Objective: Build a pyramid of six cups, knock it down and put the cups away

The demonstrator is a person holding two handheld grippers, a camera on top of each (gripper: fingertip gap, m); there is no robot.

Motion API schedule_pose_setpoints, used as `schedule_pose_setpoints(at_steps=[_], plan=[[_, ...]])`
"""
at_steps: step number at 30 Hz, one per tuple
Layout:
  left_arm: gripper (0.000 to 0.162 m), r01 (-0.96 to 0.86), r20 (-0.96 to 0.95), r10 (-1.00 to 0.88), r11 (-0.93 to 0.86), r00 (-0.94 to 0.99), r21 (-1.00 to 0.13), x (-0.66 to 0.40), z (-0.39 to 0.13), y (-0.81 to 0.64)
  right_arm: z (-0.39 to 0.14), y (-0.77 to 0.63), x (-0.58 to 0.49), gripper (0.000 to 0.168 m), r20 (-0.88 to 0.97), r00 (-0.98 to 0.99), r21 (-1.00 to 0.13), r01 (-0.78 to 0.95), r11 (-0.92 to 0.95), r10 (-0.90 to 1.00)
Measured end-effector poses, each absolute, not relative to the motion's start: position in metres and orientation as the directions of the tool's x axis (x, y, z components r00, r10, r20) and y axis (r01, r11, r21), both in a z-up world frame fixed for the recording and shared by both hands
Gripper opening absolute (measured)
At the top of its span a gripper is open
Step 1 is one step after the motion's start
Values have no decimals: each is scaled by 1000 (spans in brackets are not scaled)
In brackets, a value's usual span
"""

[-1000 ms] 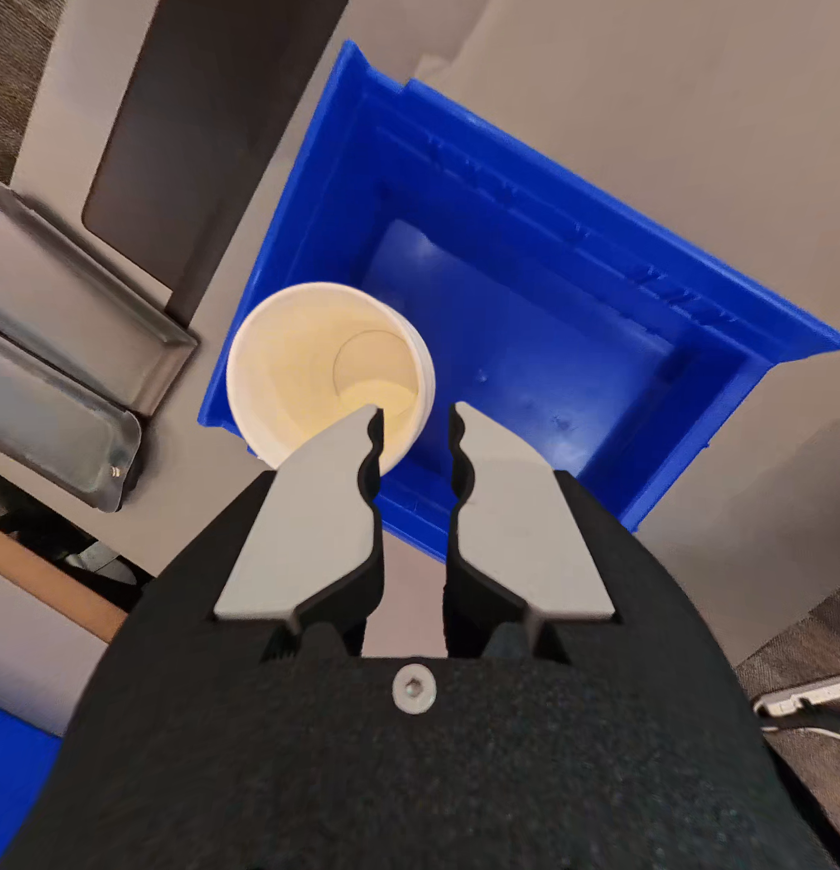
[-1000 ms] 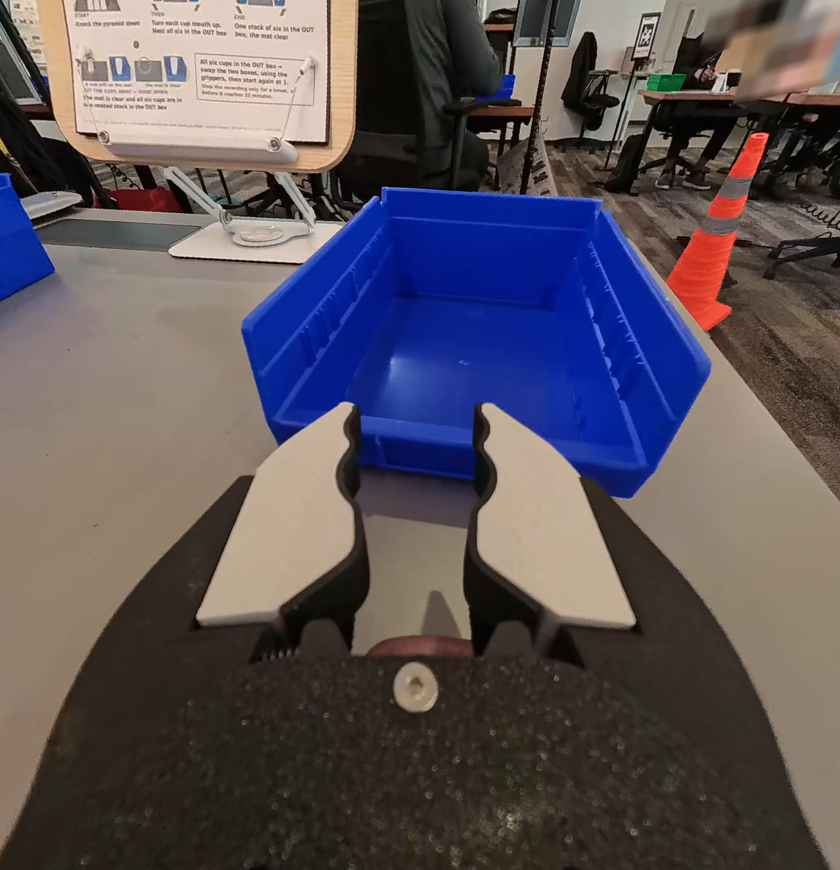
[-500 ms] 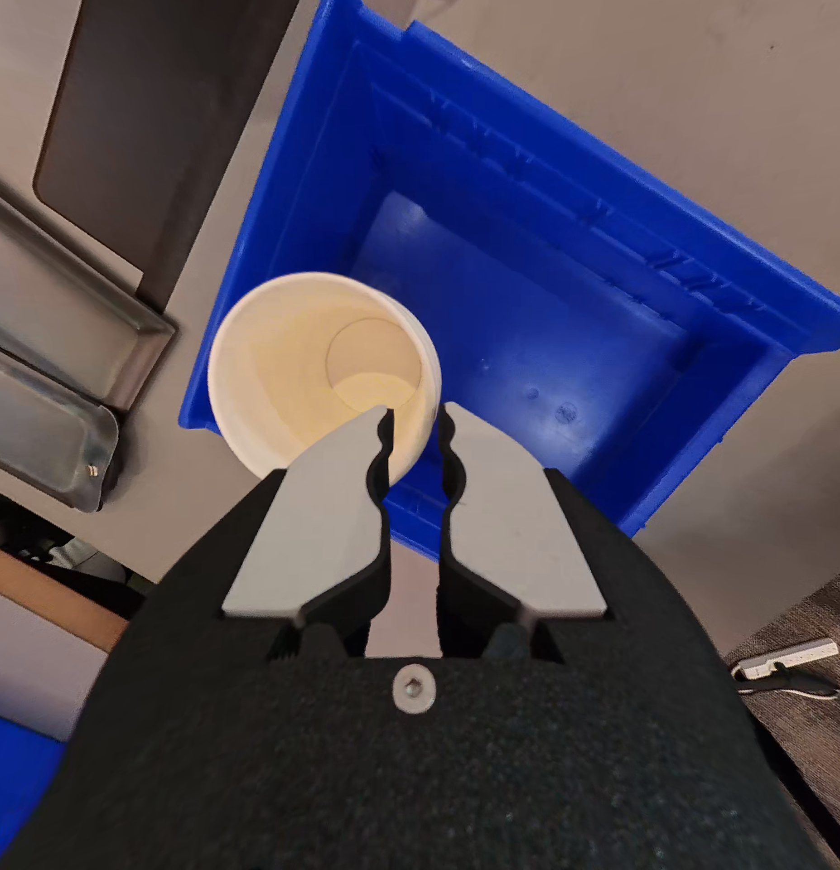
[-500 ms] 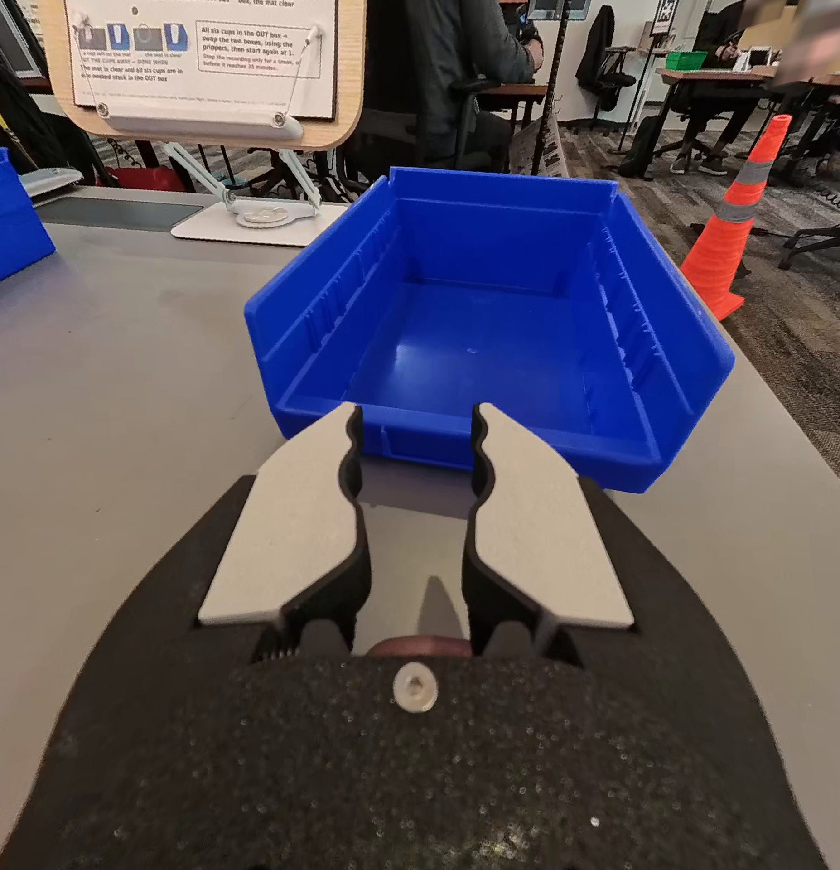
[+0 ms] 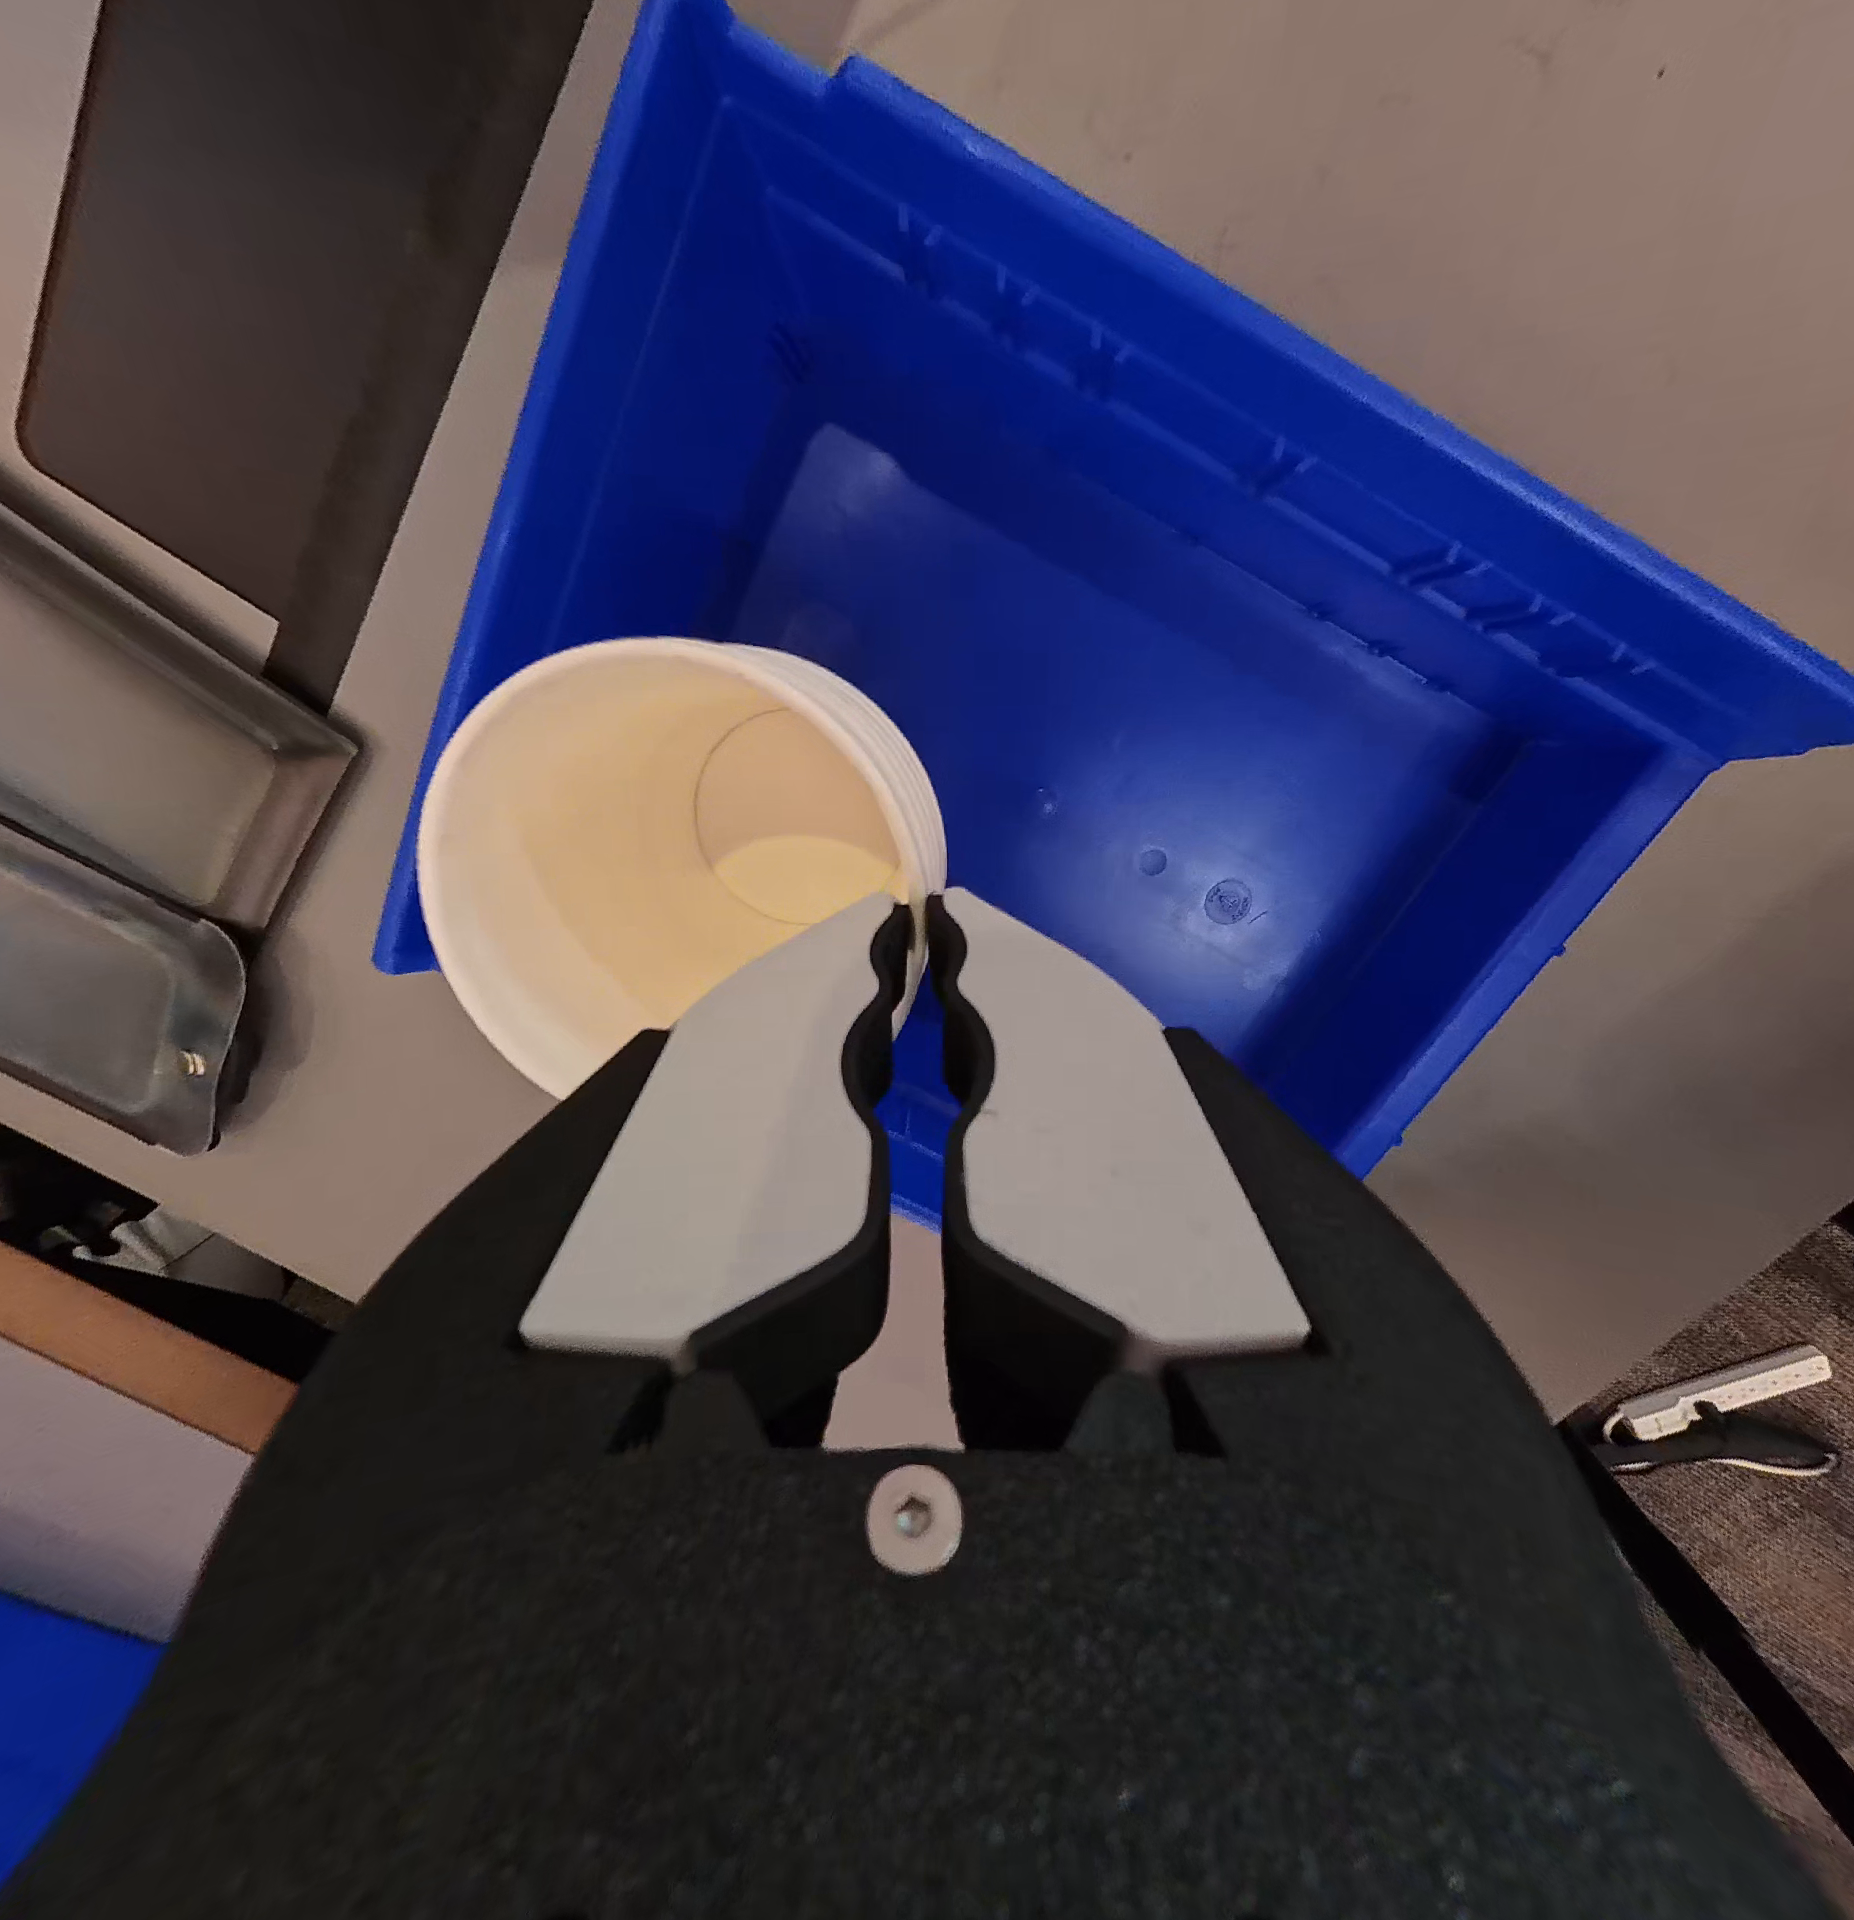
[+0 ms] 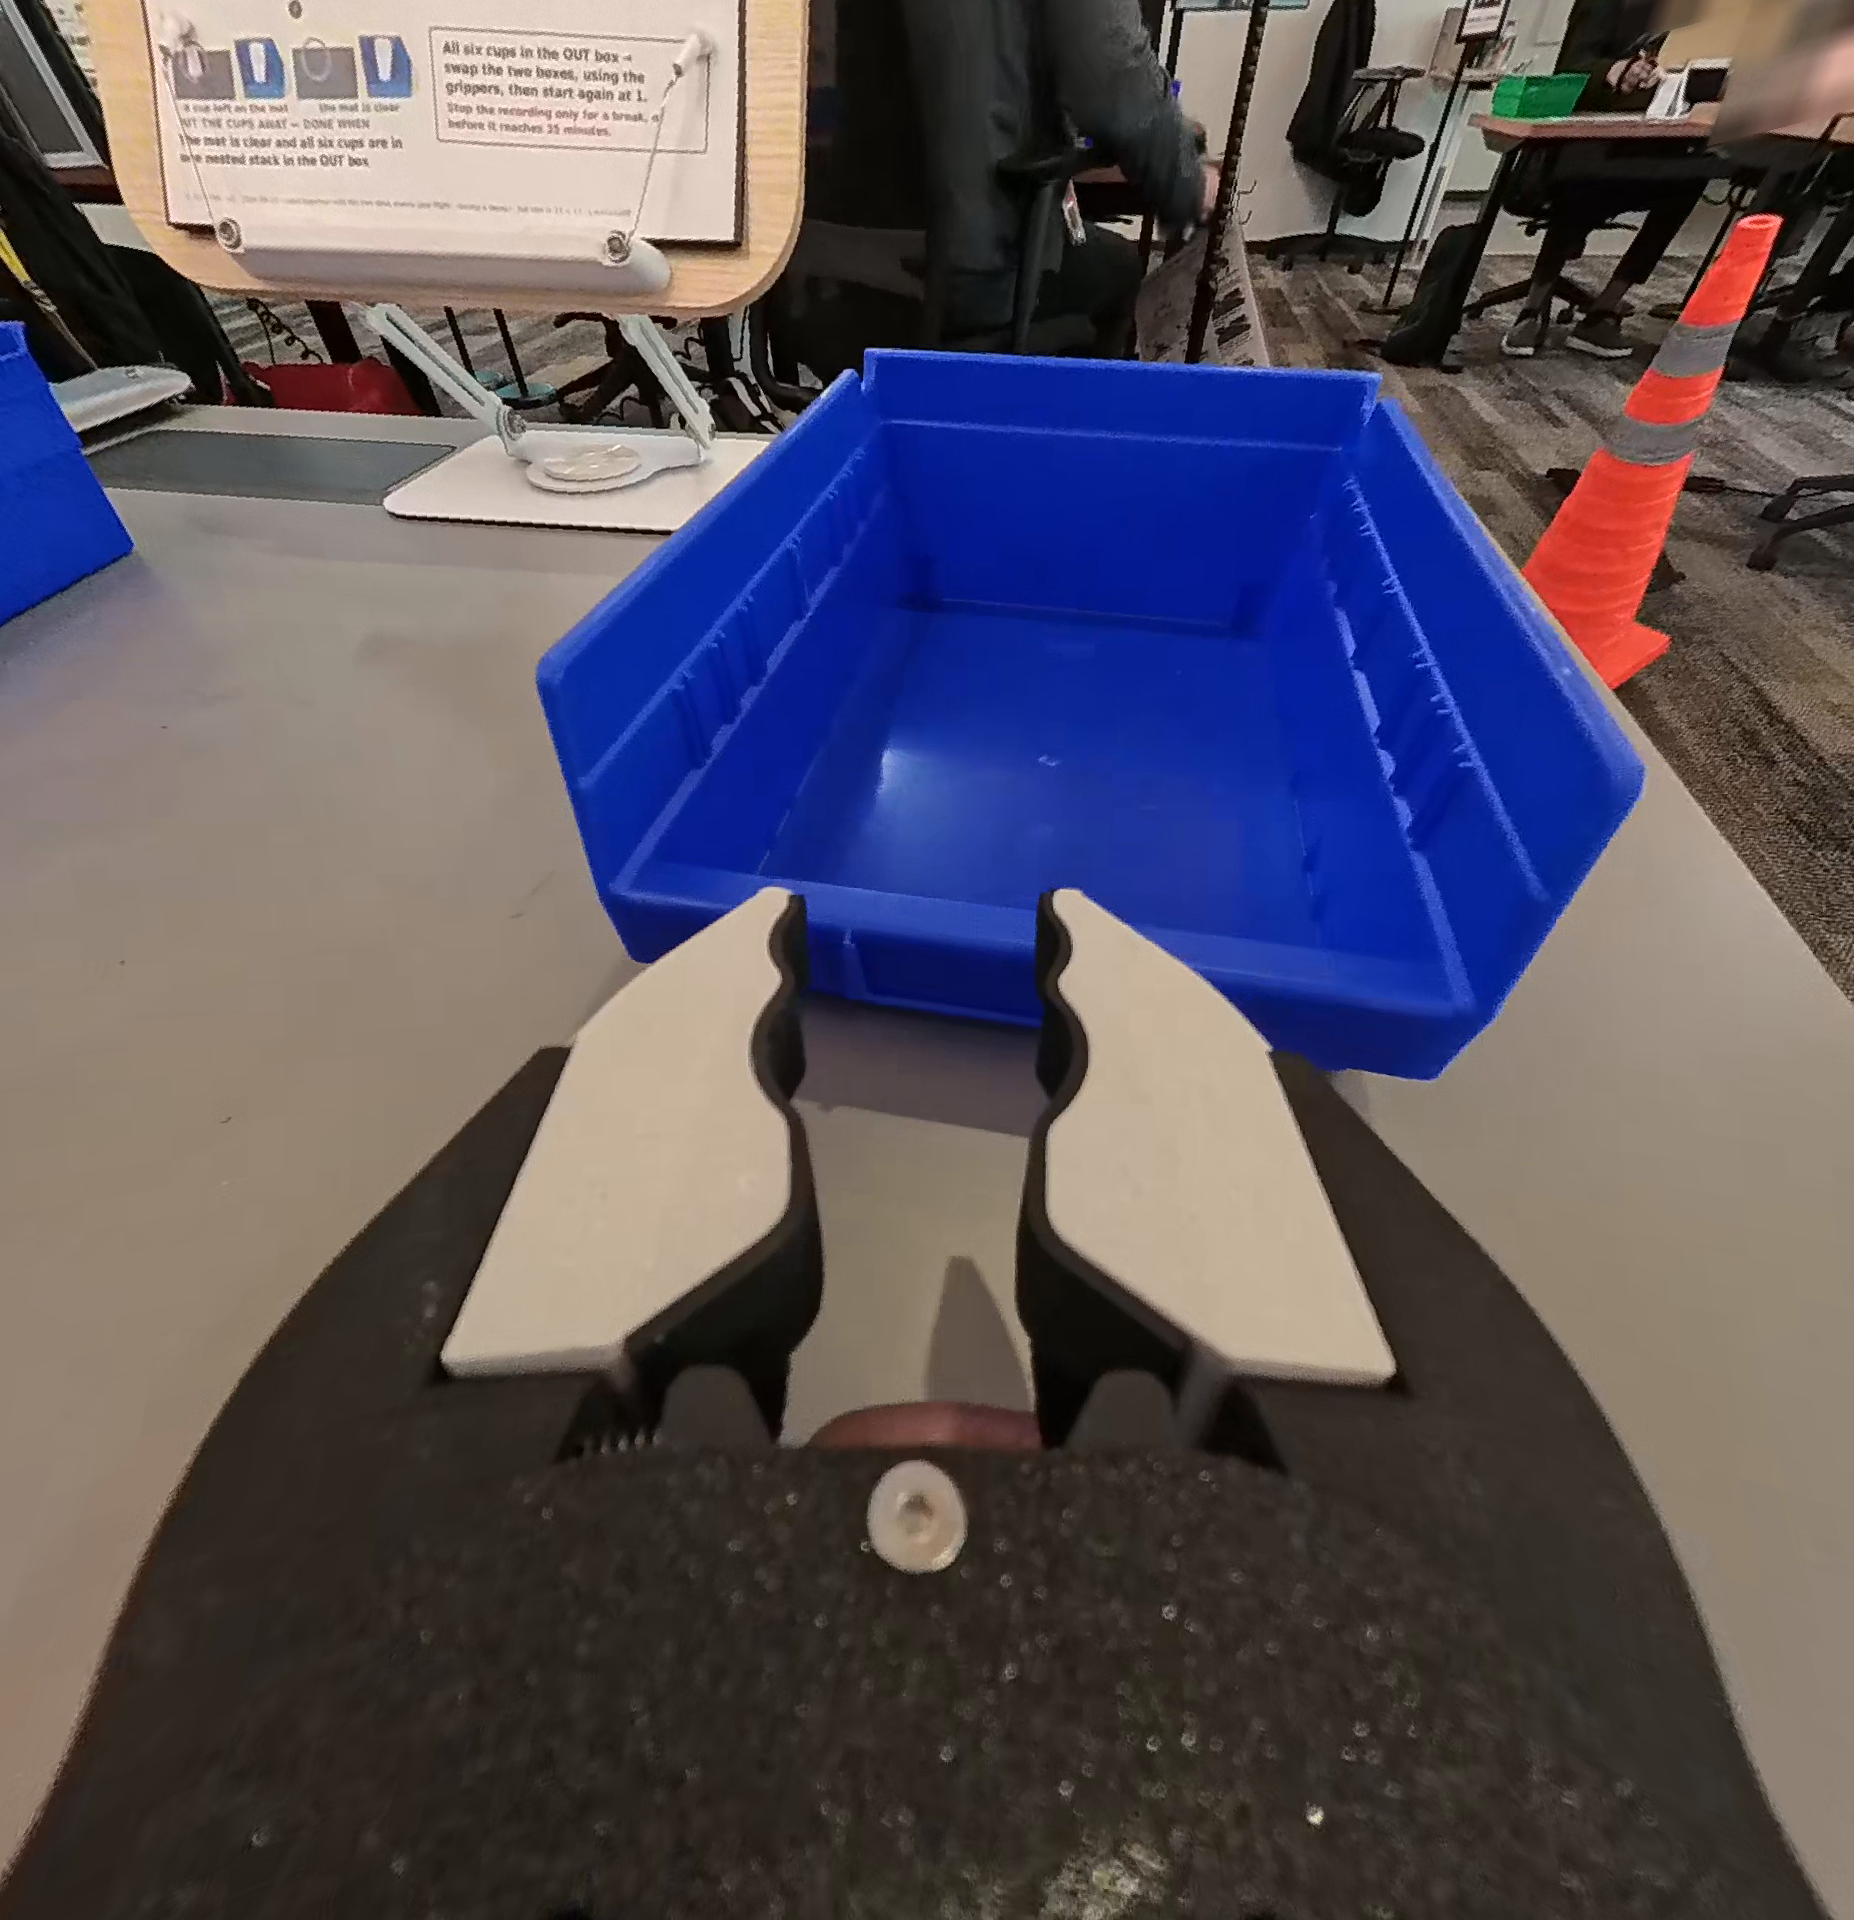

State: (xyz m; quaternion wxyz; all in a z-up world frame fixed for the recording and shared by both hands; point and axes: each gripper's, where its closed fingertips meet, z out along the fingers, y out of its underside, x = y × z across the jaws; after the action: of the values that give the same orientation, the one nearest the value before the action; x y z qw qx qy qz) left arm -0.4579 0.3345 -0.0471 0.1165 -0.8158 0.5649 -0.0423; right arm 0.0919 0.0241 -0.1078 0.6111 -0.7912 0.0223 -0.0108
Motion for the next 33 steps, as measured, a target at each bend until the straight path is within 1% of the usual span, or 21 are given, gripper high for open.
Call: schedule_pose_setpoints(at_steps=[5,8,11,15,18,21,23,25,28,30,33], plan=[[2,-911,-81,-929,-332,360,-246,-458,-32,336,-105,24,90,40,-15,999,-970,-24,-240,-41],[2,-911,-113,-926,-325,361,-255,-460,-12,336,-105,27,84,41,-15,1000,-971,-19,-236,-17],[2,-909,-158,-918,-312,363,-274,-464,21,334,-107,30,70,41,-12,999,-972,-2,-237,41],[2,-902,-232,-902,-281,364,-327,-468,79,324,-112,32,45,42,-17,992,-965,16,-261,125],[2,-872,-266,-889,-240,374,-426,-464,124,310,-110,30,32,42,-15,988,-967,26,-255,156],[2,-788,-261,-879,-183,399,-588,-449,157,294,-108,29,22,42,-27,983,-968,19,-248,180],[3,-695,-223,-881,-152,418,-703,-432,171,283,-107,29,16,42,-46,980,-969,4,-248,196],[3,-594,-171,-884,-138,434,-792,-413,174,274,-106,29,11,41,-63,976,-968,-8,-250,209],[2,-437,-59,-894,-159,444,-885,-379,163,263,-106,29,5,41,-60,973,-968,-2,-251,225],[2,-322,47,-911,-193,410,-927,-350,153,252,-106,29,1,41,-40,971,-968,20,-249,234],[2,-171,182,-921,-252,345,-952,-309,137,237,-106,28,-8,42,-21,963,-969,47,-243,267]])
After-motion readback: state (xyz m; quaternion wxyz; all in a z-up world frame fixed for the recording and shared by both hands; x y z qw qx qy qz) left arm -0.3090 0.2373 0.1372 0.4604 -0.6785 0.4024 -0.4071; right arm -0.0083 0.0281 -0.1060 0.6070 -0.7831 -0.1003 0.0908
